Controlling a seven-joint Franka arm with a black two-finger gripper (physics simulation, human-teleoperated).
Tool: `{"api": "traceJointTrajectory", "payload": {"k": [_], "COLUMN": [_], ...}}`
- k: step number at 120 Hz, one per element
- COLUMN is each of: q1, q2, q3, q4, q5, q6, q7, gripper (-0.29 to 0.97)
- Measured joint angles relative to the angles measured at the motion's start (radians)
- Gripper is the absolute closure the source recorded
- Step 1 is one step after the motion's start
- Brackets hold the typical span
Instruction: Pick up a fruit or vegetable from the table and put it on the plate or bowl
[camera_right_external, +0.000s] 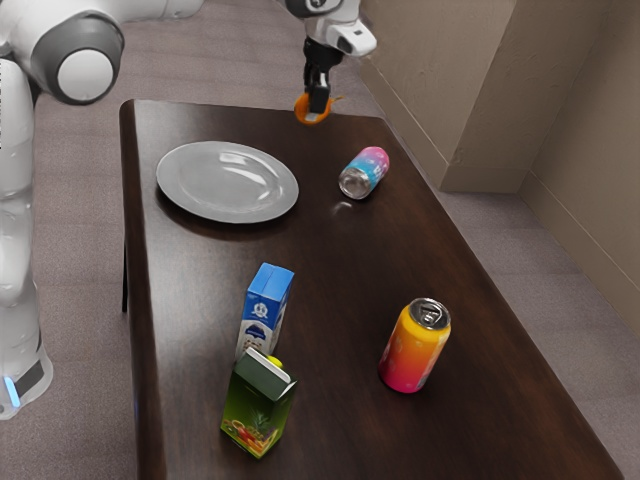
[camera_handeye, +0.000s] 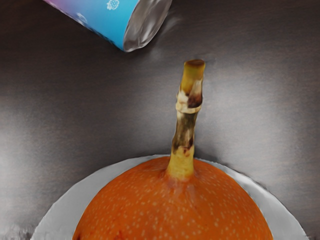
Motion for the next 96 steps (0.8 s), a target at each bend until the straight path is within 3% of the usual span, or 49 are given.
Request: {"api": "traceJointTrajectory", "payload": {"k": [13, 29, 44, 66, 80, 96], "q1": [-0.003, -0.002, -0.019, -0.039, -0.021, -0.023], "q2": [0.002, 0.004, -0.003, -0.152, -0.179, -0.182], "q3": [0.096, 0.137, 0.144, 0.115, 0.108, 0.099], "q4": [-0.008, -0.010, -0.029, -0.170, -0.205, -0.208], "q5": [0.001, 0.011, 0.014, 0.048, 0.068, 0.091], "q6": [-0.001, 0.006, 0.012, 0.033, 0.048, 0.047], "q7": [0.029, 0.063, 0.088, 0.108, 0.115, 0.122], "gripper": [0.44, 0.45, 0.44, 0.44, 0.45, 0.18]}}
